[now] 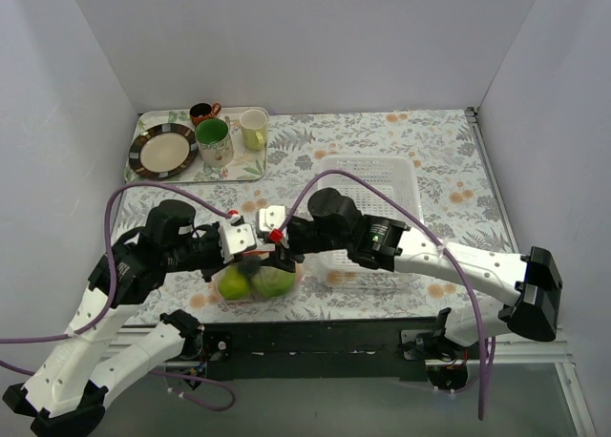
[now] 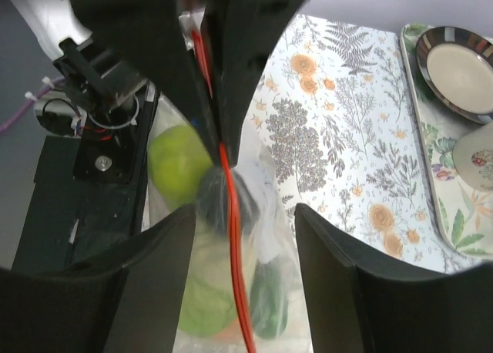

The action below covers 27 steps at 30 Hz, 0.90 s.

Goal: Open the zip-top bag and remove the fake food

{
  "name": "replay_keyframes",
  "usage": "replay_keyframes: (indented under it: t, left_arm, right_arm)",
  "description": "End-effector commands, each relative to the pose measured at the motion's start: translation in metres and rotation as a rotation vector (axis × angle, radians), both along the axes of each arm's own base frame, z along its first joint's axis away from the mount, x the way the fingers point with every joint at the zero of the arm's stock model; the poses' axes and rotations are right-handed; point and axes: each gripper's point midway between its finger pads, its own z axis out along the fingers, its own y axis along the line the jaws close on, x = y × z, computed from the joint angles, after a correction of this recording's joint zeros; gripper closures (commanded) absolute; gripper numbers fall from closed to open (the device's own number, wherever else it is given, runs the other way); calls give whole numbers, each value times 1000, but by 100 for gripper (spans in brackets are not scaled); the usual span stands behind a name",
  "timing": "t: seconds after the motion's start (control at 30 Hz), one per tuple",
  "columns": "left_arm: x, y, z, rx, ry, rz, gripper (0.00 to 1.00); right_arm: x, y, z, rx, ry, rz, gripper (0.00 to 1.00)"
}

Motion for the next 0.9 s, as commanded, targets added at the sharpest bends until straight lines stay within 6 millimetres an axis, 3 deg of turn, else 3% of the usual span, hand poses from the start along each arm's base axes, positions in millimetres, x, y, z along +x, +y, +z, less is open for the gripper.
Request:
replay_keyframes:
  t: [0.0,0.07,0.23,0.5,0.6,0.67,0.77,0.8,0.83,0.87]
  left_arm:
    - [2,-13,37,-109,-102,-41,100]
    - [3,-13,36,-108,-97,-40,100]
    - [5,-17,43,-127,-95,-43,100]
    - [1,-22,49,-153,-76,-64,100]
    - [4,-25,50,-165,-71,-51,100]
    - [7,-27,53,-173,-69,-42,100]
    - [16,-29,63,-203,-90,-4,99]
    - [18,-30,68,-219,-98,5,93]
    - [23,-30,74,-232,-116,29,78]
    - [28,-33,85,-273,-128,53,25]
  right_arm:
    - [-5,-25,-6,7,8,-32,35]
    - [-5,-31,3,40,-3,-48,34]
    - [-4,-33,-1,26,-1,-56,32]
    - [7,-19,3,32,-17,-82,36]
    - [11,-12,2,25,-1,-94,62]
    - [15,-9,1,24,8,-111,95]
    - [22,-11,9,42,-3,-147,99]
    - [25,-13,13,49,-7,-164,99]
    - [33,-17,18,60,-14,-193,99]
    - [37,-18,27,94,-20,-202,99]
